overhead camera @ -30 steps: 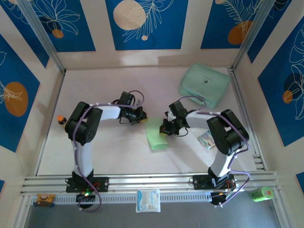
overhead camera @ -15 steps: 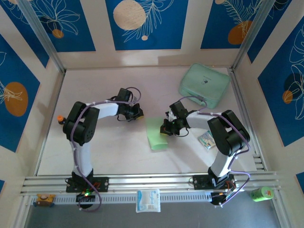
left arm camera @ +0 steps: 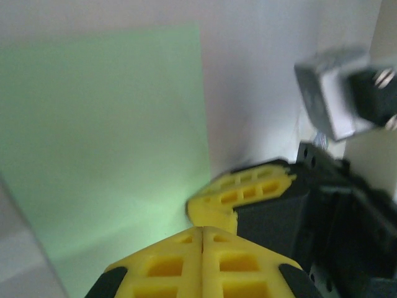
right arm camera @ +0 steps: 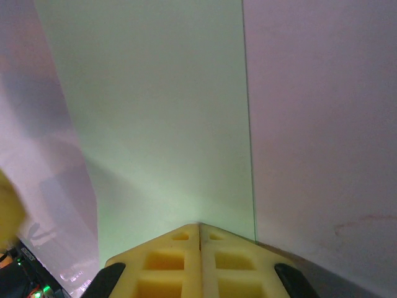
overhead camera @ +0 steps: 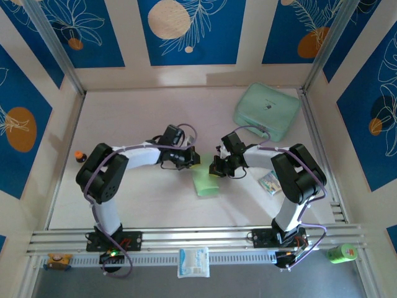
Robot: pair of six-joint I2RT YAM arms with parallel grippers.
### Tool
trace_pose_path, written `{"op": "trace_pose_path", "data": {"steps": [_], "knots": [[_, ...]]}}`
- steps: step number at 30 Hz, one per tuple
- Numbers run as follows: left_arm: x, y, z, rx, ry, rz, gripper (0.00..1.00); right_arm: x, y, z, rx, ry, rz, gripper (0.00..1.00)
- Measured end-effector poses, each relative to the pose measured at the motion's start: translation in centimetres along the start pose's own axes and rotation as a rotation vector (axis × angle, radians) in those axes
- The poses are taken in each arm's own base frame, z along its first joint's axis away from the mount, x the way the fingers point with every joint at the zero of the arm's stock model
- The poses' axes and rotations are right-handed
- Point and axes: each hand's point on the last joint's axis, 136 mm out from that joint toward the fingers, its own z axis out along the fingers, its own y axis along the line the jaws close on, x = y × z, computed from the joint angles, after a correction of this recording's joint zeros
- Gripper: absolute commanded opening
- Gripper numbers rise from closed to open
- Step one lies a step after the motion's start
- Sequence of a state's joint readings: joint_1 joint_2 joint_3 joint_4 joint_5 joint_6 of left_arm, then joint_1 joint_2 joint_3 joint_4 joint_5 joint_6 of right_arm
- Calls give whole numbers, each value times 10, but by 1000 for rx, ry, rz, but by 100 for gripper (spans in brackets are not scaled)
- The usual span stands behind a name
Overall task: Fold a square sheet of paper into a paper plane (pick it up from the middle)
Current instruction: First fold the square sheet of paper in half at the center of the table.
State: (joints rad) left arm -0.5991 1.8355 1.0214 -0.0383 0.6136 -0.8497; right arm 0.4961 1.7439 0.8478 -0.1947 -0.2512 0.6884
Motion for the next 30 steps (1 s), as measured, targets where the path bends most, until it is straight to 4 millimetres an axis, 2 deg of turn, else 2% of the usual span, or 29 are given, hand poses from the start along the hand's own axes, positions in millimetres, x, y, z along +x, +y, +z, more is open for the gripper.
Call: {"op": "trace_pose_path", "data": {"steps": [5, 13, 20, 24, 30], "knots": [[27, 10, 13, -4, 60, -16, 2, -1, -1, -1, 0, -1, 5, 0], [49, 38, 16, -43, 97, -42, 2, -1, -1, -1, 0, -1, 7, 0], [49, 40, 15, -42, 84, 13, 2, -1, -1, -1, 0, -1, 7, 0], [51, 42, 8, -66, 64, 9, 3, -1, -2, -1, 1, 0, 7, 0], [52, 19, 2, -22, 35, -10, 3, -1, -1, -1, 1, -1, 7, 0]]}}
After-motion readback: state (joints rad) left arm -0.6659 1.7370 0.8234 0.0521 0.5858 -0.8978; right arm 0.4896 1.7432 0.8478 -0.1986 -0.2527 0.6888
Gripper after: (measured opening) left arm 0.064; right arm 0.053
